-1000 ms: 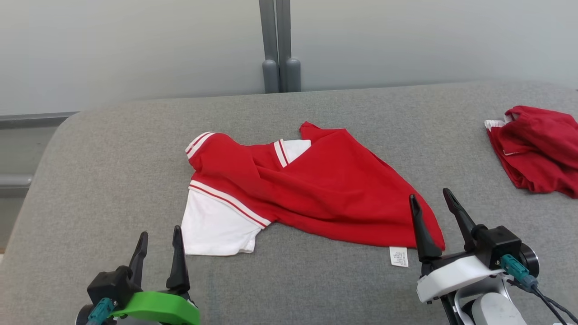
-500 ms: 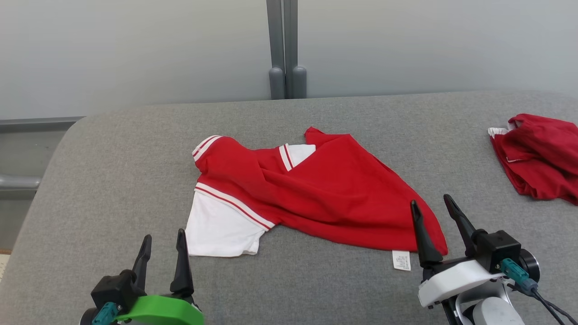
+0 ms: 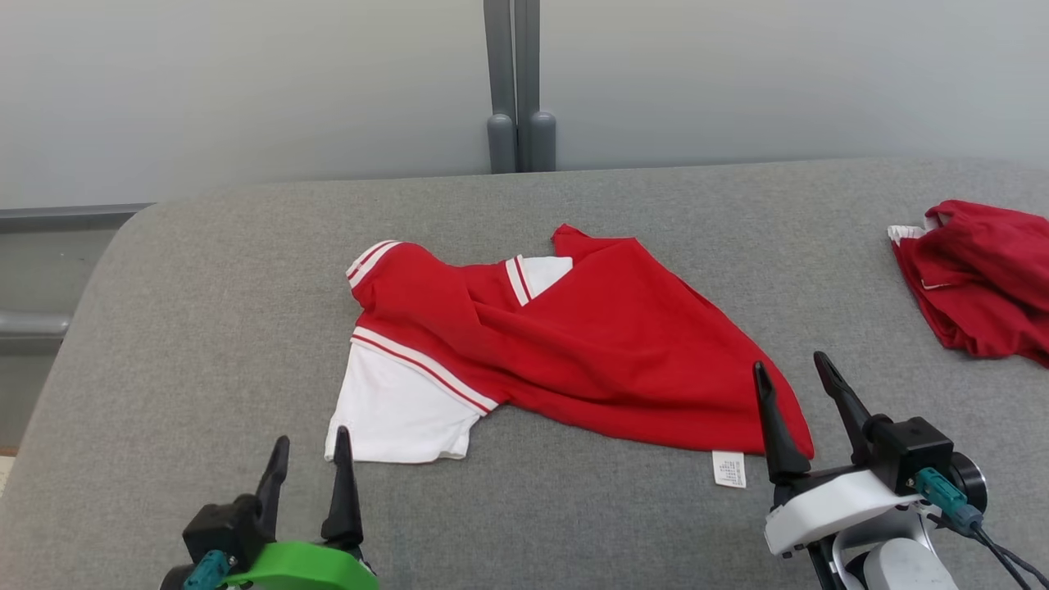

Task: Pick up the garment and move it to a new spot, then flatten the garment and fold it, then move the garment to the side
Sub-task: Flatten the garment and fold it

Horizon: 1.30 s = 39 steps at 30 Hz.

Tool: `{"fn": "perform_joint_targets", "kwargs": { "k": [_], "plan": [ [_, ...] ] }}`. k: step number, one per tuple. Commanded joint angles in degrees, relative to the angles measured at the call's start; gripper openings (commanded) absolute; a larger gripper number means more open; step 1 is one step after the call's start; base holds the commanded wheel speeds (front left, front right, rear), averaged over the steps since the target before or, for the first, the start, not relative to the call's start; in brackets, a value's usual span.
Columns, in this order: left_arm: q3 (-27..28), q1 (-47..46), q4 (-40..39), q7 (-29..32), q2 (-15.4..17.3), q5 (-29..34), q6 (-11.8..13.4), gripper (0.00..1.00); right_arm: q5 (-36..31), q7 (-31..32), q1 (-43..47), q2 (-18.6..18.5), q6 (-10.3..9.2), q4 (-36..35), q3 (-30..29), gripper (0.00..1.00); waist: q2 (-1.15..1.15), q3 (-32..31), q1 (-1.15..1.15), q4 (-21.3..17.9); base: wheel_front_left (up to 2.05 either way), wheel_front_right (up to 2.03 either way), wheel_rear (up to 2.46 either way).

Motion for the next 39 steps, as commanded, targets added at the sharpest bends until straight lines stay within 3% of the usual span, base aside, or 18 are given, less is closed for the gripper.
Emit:
{"fn": "perform_joint_targets", "kwargs": {
  "k": [1,10,18,23,24,27,32,39],
  "plan": [
    [-0.39,-0.55,1.21,0.78,0.06,-0.22,-0.22,1.00,-0.31,-0.18,-0.30,-0.11,-0.08,-0.03,-0.15,1.00,0.00,0.49,0.00,-0.24,0.00,0.00,0.00],
    [-0.13,-8.88,12.77,8.90,1.41,-1.61,0.55,1.00,-0.88,-0.18,-2.38,-0.12,-0.08,-0.29,0.07,1.00,0.00,5.06,0.00,-3.22,0.00,0.00,0.00],
    [2.59,-14.44,21.08,11.45,2.65,-3.39,3.09,1.00,-1.33,-0.18,-3.81,-0.10,-0.07,-0.76,-0.73,1.00,0.00,8.16,0.00,-5.63,0.00,0.00,0.00],
    [2.58,-16.01,23.98,12.86,3.09,-3.88,3.33,1.00,-1.34,-0.18,-4.17,-0.10,-0.08,-0.93,-1.11,1.00,0.00,8.86,0.00,-6.30,0.00,0.00,0.00],
    [2.44,-16.13,24.45,13.23,3.06,-3.98,3.24,0.89,-1.37,-0.18,-4.17,-0.10,-0.08,-0.94,-1.18,1.00,0.00,8.92,0.00,-6.38,0.00,0.00,0.00],
    [1.83,-16.35,25.13,13.82,2.79,-4.08,2.77,0.00,-1.45,-0.18,-4.15,-0.11,-0.08,-0.86,-1.56,1.00,0.00,8.95,0.00,-6.50,0.00,0.00,0.00],
    [1.45,-16.29,24.02,12.89,2.60,-4.57,2.06,0.00,-2.44,-0.17,-2.81,-0.11,-0.08,1.91,-2.94,1.00,0.00,8.72,0.00,-6.07,0.00,0.00,0.00],
    [1.83,-13.37,18.75,10.42,2.68,-5.72,1.48,0.00,-3.15,-0.18,-3.20,-0.10,-0.08,12.61,-6.36,1.00,0.00,7.85,0.00,-4.20,0.00,0.00,0.00]
  ]
}}
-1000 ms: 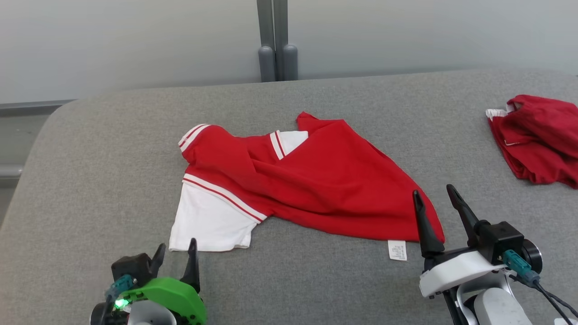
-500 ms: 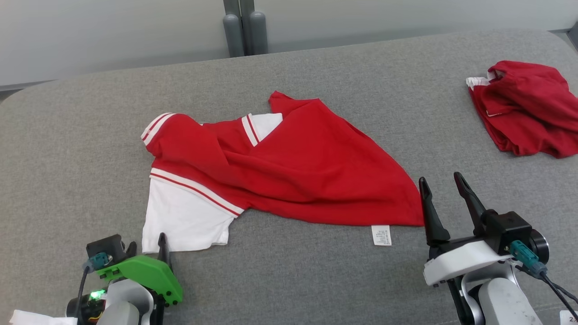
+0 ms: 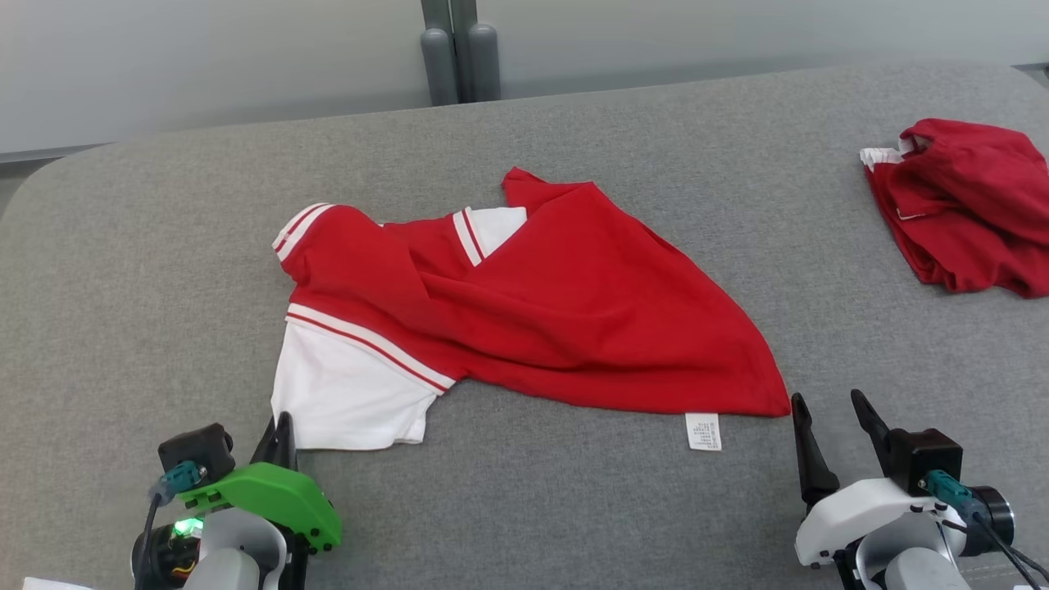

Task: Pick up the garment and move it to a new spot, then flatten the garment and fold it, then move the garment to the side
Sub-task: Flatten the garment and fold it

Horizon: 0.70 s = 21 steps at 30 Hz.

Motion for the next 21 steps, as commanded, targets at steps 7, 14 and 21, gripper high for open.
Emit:
{"fn": "perform_joint_targets", "kwargs": {
  "k": [7,14,21],
  "plan": [
    [0.26,5.45,-9.39,-0.23,0.69,-1.11,0.88,0.00,-0.03,-0.18,-2.28,-0.10,-0.08,5.54,-0.69,1.00,0.00,-1.07,0.00,3.13,0.00,0.00,0.00],
    [-0.40,10.06,-18.35,2.19,0.97,-0.94,2.55,0.00,-0.66,-0.18,-5.02,-0.12,-0.08,11.92,-1.81,1.00,0.00,-1.14,0.00,5.45,0.00,0.00,0.00],
    [-1.30,12.24,-22.04,3.26,0.37,-1.23,3.54,0.00,0.38,-0.02,-7.63,-0.09,-0.07,19.41,0.48,1.00,0.00,-1.12,0.00,6.44,0.00,0.00,0.00]
  ]
}}
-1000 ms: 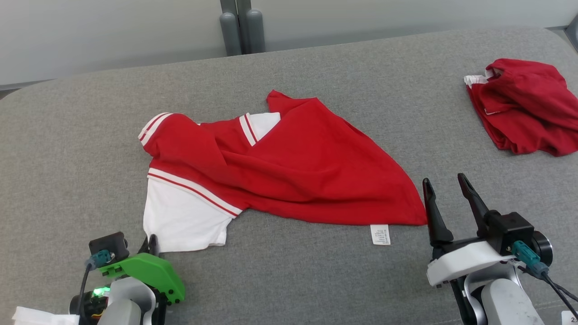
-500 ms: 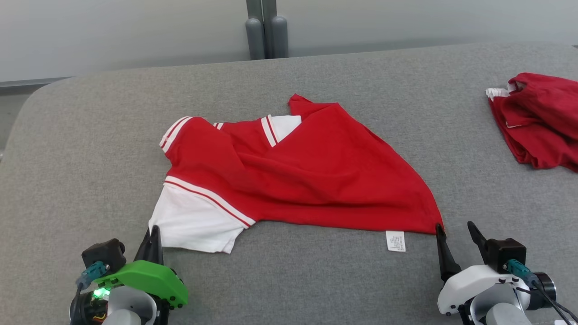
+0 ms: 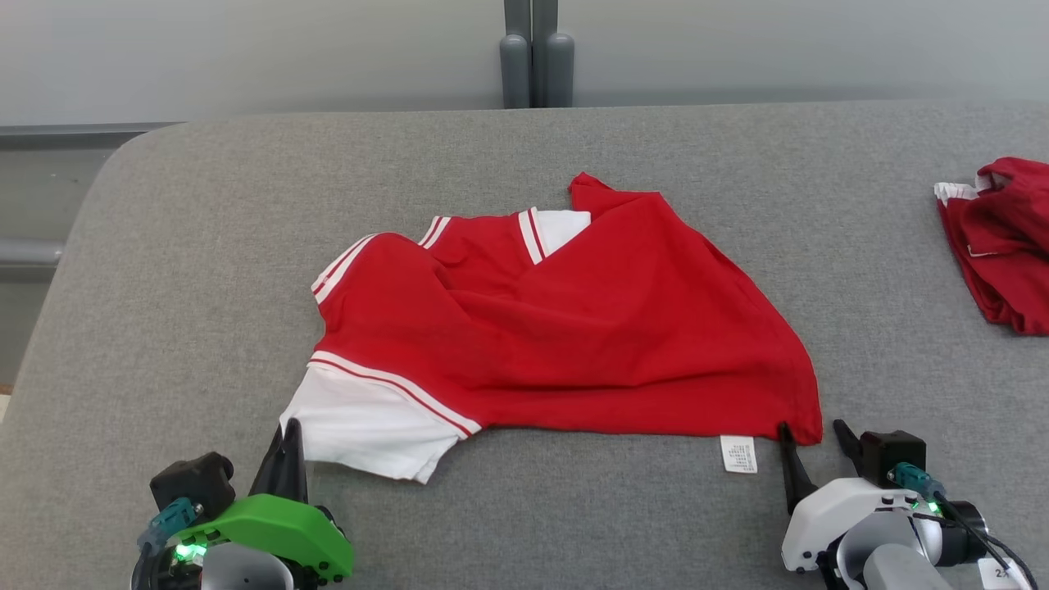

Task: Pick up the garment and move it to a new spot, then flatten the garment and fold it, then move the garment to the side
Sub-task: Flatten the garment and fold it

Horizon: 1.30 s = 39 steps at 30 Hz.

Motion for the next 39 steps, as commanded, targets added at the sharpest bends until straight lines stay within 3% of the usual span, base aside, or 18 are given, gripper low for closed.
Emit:
{"fn": "perform_joint_targets", "kwargs": {
  "k": [1,2,3,4,6,7,8,13,23,30,39],
  "plan": [
    [-0.04,0.86,-0.56,0.07,-0.02,-0.43,0.37,0.00,0.75,0.18,-0.64,-0.03,-0.04,1.79,0.88,1.00,0.00,-0.07,0.00,0.12,0.00,0.00,0.00],
    [-0.10,0.94,-0.78,0.11,-0.02,-0.44,0.40,0.00,0.95,0.18,-0.88,0.01,-0.02,2.61,1.27,1.00,0.00,-0.12,0.00,0.13,0.00,0.00,0.00],
    [-0.14,1.05,-1.05,0.16,0.00,-0.48,0.48,0.00,1.27,0.22,-1.24,0.01,-0.02,3.47,1.75,0.87,0.00,-0.21,0.00,0.13,0.00,0.00,0.00],
    [-0.15,1.16,-1.25,0.11,0.09,-0.51,0.52,0.00,1.49,0.23,-1.54,0.07,-0.02,4.01,2.16,0.53,0.00,-0.28,0.00,0.10,0.00,0.00,0.00],
    [-0.08,1.51,-1.51,-0.07,0.31,-0.41,0.63,0.00,2.01,0.23,-2.07,0.04,-0.03,5.01,2.91,0.29,0.00,-0.50,0.00,-0.01,0.00,0.00,0.00],
    [-0.05,1.62,-1.69,-0.28,0.41,-0.32,0.63,0.00,2.42,0.23,-2.37,0.03,-0.03,5.48,3.27,0.25,0.00,-0.65,0.00,-0.09,0.00,0.00,0.00],
    [-0.03,1.66,-1.87,-0.51,0.44,-0.42,0.58,0.00,3.23,0.23,-2.75,0.03,-0.03,5.53,3.68,0.00,0.00,-0.81,0.00,-0.18,0.00,0.00,0.00],
    [0.33,1.90,-2.82,-1.63,0.23,-1.39,-0.16,0.00,6.50,0.13,-3.07,-0.13,-0.04,1.81,4.13,0.00,0.00,-1.97,0.00,-0.86,0.00,0.00,0.00],
    [2.25,-0.47,-11.17,-5.70,-0.23,-4.61,-2.17,0.00,18.64,0.09,0.28,-0.43,-0.04,-14.45,7.19,0.00,0.00,-6.00,0.00,-3.12,0.00,0.00,0.00],
    [1.90,-2.37,-25.86,-3.70,2.05,-3.44,-2.15,0.00,26.82,1.50,3.06,-3.92,-0.03,-32.16,8.43,0.00,0.00,-7.76,0.00,-4.59,0.00,0.00,0.00],
    [1.66,-9.42,-45.88,3.82,7.58,0.74,-1.26,0.00,30.76,7.53,6.62,-6.55,-0.03,-55.84,2.38,0.00,0.00,-8.08,0.00,-5.65,0.00,0.00,0.00]
  ]
}}
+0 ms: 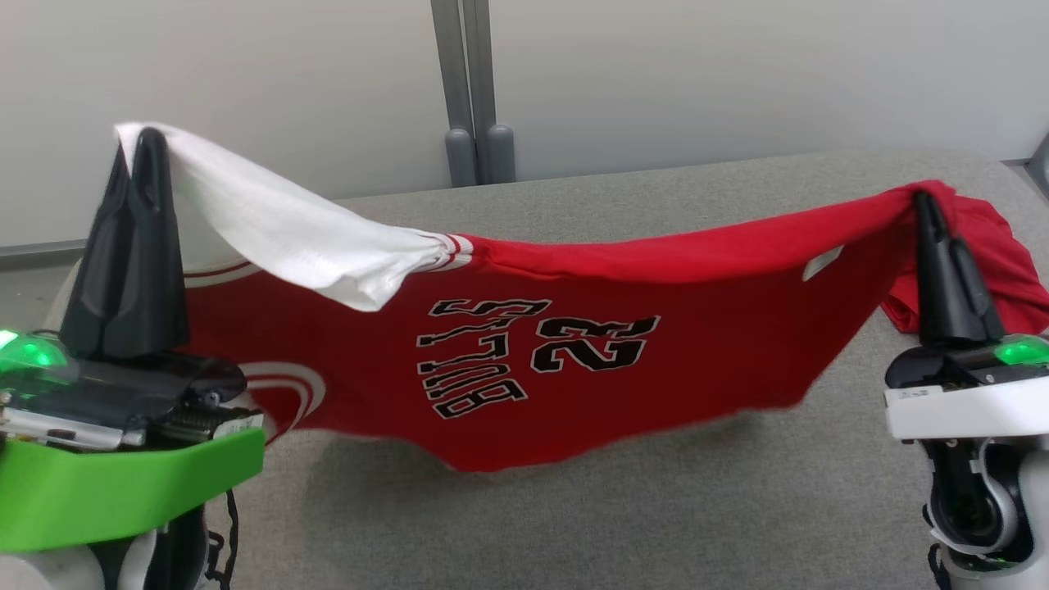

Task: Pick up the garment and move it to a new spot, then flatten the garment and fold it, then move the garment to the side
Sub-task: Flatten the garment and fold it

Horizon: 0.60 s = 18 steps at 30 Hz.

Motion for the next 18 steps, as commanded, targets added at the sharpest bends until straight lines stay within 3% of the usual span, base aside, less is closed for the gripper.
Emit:
{"fn": "perform_joint_targets", "kwargs": {
  "k": [1,6,10,13,18],
  "plan": [
    [-0.14,-1.96,-2.10,1.28,0.81,0.54,0.24,0.00,0.25,1.19,0.98,0.03,0.02,-3.02,-1.11,0.00,0.00,0.17,0.00,-0.10,0.00,0.00,0.00],
    [-0.52,-7.75,-7.13,6.05,2.43,0.53,0.24,0.00,0.90,6.33,1.16,1.09,0.02,-12.53,-4.61,0.00,0.00,1.32,0.00,-0.11,0.00,0.00,0.00],
    [-0.37,-12.10,-6.56,8.74,2.96,-0.45,0.32,0.00,1.50,10.05,-0.88,2.28,0.02,-16.12,-6.10,0.00,0.00,4.22,0.00,0.10,0.00,0.00,0.00],
    [-0.24,-16.09,-3.51,9.95,2.67,-2.13,-0.11,0.00,1.46,12.00,-3.97,2.97,0.02,-14.87,-6.17,0.00,0.00,7.39,0.00,0.37,0.00,0.00,0.00],
    [0.09,-27.88,7.67,11.50,4.42,-2.80,-2.12,0.00,0.92,13.70,-16.75,3.25,0.03,-7.24,-4.55,0.00,0.00,14.17,0.00,0.46,0.00,0.00,0.00]
  ]
}}
